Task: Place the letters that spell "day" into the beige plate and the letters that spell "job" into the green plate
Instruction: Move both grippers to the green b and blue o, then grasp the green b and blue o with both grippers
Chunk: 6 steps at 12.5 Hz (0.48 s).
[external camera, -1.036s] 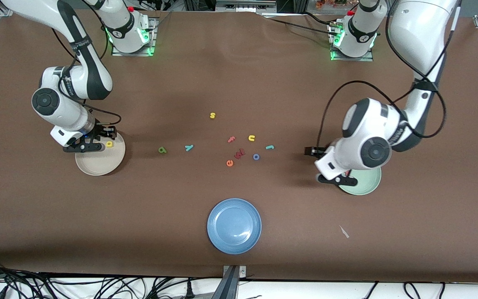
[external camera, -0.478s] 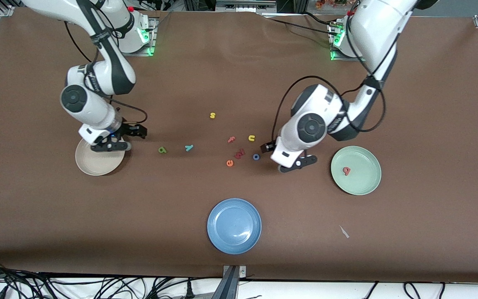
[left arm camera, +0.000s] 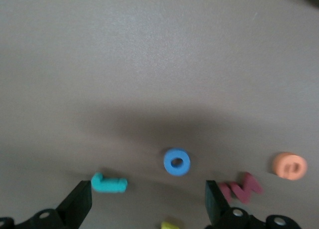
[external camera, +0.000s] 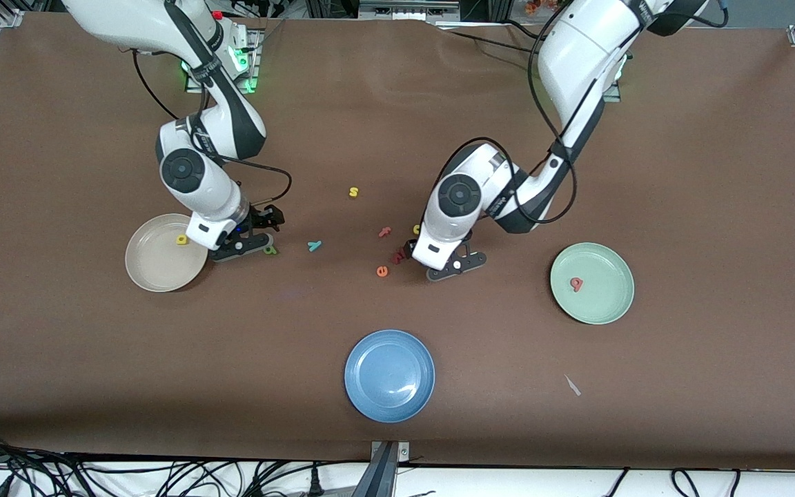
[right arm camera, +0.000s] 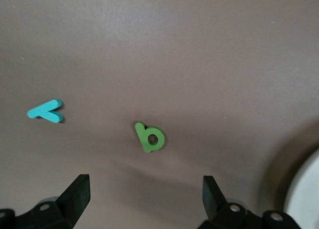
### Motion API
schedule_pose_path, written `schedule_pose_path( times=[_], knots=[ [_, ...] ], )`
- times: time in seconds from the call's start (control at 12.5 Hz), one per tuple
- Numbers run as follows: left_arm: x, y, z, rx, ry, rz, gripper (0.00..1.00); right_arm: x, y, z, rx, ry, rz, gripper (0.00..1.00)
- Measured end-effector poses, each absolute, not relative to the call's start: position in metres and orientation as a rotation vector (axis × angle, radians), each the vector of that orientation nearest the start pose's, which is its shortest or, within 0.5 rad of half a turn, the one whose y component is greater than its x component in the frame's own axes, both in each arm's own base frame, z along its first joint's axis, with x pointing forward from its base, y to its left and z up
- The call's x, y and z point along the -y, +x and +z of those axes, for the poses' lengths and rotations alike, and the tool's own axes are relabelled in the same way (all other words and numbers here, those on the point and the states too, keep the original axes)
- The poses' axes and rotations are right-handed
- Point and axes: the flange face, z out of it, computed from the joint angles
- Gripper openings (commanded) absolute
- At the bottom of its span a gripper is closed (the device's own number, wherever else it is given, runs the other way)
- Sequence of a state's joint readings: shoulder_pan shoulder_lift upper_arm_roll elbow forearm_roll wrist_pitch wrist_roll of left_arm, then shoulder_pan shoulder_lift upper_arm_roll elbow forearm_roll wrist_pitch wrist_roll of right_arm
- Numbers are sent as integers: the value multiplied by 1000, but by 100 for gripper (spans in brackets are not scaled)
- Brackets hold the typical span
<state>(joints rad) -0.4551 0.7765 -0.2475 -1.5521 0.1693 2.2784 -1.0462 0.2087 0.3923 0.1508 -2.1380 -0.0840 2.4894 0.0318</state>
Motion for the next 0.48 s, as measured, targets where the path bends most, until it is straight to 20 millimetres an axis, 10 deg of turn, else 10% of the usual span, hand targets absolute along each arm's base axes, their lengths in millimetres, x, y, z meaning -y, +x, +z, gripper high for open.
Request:
schedule_pose_path(
  times=[0.48],
  knots=[
    [446,557,197,319,-3162,3,61,-201,538,191,824,-3035,-11,99]
  ],
)
